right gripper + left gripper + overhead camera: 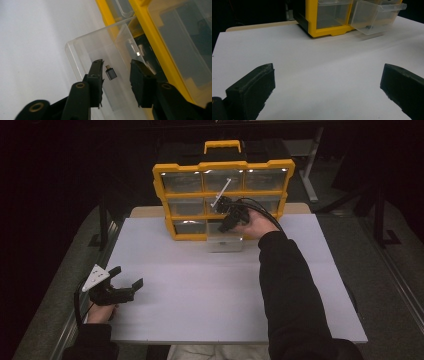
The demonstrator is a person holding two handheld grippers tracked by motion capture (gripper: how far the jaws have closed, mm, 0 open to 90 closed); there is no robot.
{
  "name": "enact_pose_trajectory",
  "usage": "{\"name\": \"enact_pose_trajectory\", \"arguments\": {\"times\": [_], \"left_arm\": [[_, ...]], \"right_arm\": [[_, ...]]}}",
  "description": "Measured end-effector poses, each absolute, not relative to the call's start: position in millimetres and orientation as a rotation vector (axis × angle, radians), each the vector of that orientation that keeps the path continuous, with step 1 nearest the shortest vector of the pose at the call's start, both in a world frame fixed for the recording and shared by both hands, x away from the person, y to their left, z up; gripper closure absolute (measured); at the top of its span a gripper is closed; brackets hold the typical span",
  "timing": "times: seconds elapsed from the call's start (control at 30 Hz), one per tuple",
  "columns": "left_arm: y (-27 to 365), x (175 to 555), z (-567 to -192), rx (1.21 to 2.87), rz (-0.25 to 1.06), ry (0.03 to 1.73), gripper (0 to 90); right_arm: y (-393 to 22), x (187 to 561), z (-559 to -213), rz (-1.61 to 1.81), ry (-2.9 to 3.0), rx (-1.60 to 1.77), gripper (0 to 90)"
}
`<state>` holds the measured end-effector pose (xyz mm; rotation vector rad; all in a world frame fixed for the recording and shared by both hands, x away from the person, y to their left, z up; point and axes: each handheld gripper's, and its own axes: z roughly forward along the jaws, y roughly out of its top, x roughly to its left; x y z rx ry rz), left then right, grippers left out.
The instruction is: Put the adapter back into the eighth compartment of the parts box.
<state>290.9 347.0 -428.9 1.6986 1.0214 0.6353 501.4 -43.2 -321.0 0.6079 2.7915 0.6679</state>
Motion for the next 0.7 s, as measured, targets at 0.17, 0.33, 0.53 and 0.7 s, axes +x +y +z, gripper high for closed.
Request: {"name": "enact_pose_trajectory", "arguments": {"times": [0.17,0.33,0.53,0.7], "left_arm": [[346.7,290.8,-428.9,1.7,0.635,1.022,0.0],[346.4,290.4,-428.9,1.701,0.637,1.02,0.0],[346.3,290.3,-428.8,1.701,0.638,1.022,0.0],[346.6,290.1,-428.6,1.695,0.637,1.021,0.0]], "right_arm": [[-50.6,497.5,-313.7,0.665,2.766,0.64,49.9],[-56.4,491.3,-309.0,0.625,2.77,0.654,43.2],[-65.6,483.7,-302.1,0.653,2.759,0.682,30.5],[-76.0,478.7,-300.0,0.658,2.744,0.727,22.2]]}}
